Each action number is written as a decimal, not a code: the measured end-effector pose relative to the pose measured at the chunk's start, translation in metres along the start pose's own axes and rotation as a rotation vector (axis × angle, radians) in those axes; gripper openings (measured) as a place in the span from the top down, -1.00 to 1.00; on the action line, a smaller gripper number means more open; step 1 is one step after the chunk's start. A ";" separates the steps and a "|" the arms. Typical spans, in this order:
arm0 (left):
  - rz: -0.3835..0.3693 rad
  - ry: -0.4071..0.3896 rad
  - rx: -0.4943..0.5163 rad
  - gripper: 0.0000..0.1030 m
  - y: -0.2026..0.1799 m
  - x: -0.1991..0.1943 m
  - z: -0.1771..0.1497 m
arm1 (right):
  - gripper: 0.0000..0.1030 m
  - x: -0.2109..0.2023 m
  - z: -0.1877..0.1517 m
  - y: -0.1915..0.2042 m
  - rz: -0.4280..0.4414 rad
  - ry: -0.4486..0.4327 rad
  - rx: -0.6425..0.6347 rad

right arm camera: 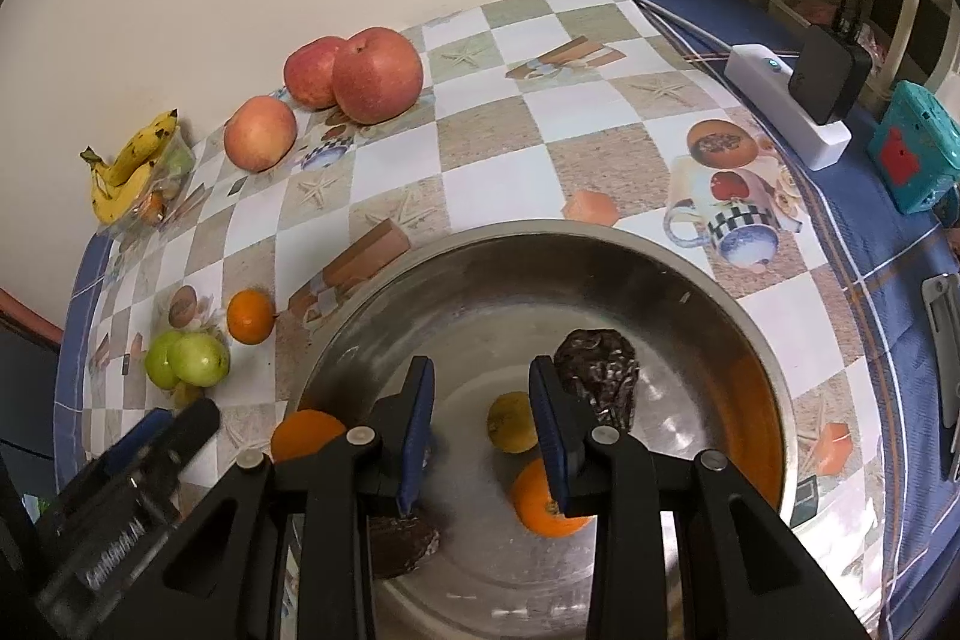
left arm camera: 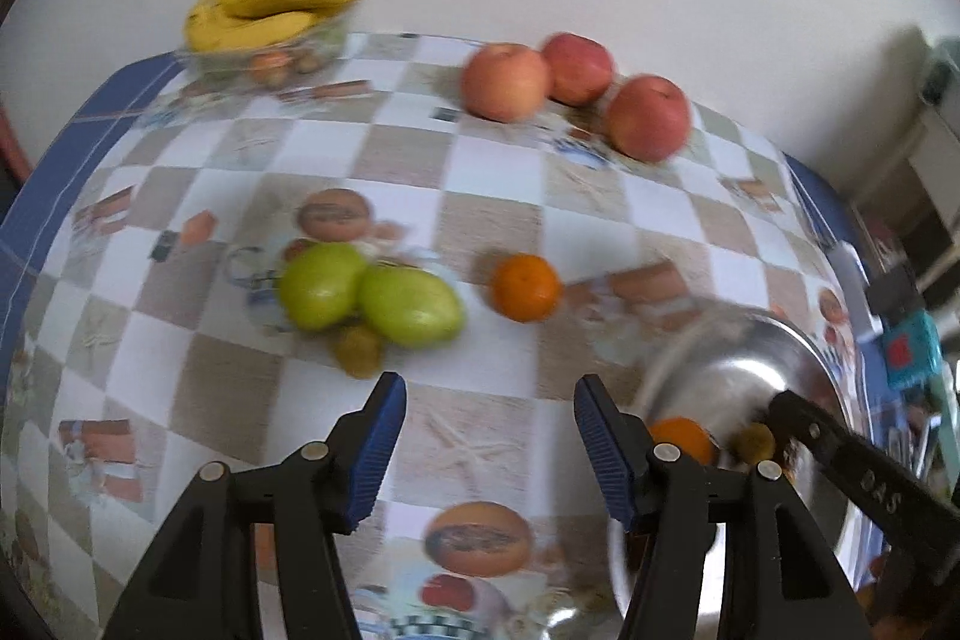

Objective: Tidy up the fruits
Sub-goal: 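Withdraw both grippers from the bowl toward the pears and orange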

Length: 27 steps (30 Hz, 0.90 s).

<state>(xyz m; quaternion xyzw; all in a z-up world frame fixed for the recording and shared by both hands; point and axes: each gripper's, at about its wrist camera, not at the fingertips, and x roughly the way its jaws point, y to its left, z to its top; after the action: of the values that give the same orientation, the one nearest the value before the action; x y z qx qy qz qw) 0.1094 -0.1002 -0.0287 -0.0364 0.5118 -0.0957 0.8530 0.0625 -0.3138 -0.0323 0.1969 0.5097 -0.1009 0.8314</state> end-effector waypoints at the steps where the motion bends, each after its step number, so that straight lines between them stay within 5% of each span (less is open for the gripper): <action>1: 0.010 -0.005 -0.013 -0.21 0.006 -0.001 0.002 | 0.35 0.001 0.000 0.002 -0.001 0.001 -0.005; 3: 0.027 -0.010 -0.039 -0.25 0.015 -0.002 0.004 | 0.35 0.002 -0.001 0.005 -0.005 0.003 -0.017; 5: 0.055 0.002 -0.085 -0.55 0.026 0.000 0.005 | 0.23 0.003 -0.001 0.008 -0.008 0.001 -0.030; 7: 0.098 0.018 -0.129 -0.69 0.037 0.003 0.005 | -0.36 0.003 -0.002 0.009 -0.010 -0.007 -0.034; 9: 0.117 0.033 -0.165 -0.71 0.047 0.006 0.004 | -0.57 0.004 -0.002 0.010 -0.015 -0.011 -0.042; 12: 0.150 0.031 -0.199 -0.78 0.059 0.007 0.003 | -0.59 0.005 -0.002 0.012 -0.033 -0.015 -0.058; 14: 0.181 0.019 -0.205 -1.00 0.063 0.006 0.003 | -0.70 0.007 -0.003 0.014 -0.062 -0.013 -0.072; 17: 0.205 0.006 -0.219 -1.00 0.072 0.004 0.004 | -0.76 0.009 -0.004 0.017 -0.108 -0.025 -0.105; 27: 0.253 -0.033 -0.286 -1.00 0.113 0.000 0.013 | -0.77 0.005 -0.005 0.030 -0.069 -0.090 -0.131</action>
<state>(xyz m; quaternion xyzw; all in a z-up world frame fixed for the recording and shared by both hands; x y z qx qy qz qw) 0.1346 0.0096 -0.0406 -0.0941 0.5066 0.0864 0.8527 0.0717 -0.2840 -0.0325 0.1199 0.4838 -0.1046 0.8606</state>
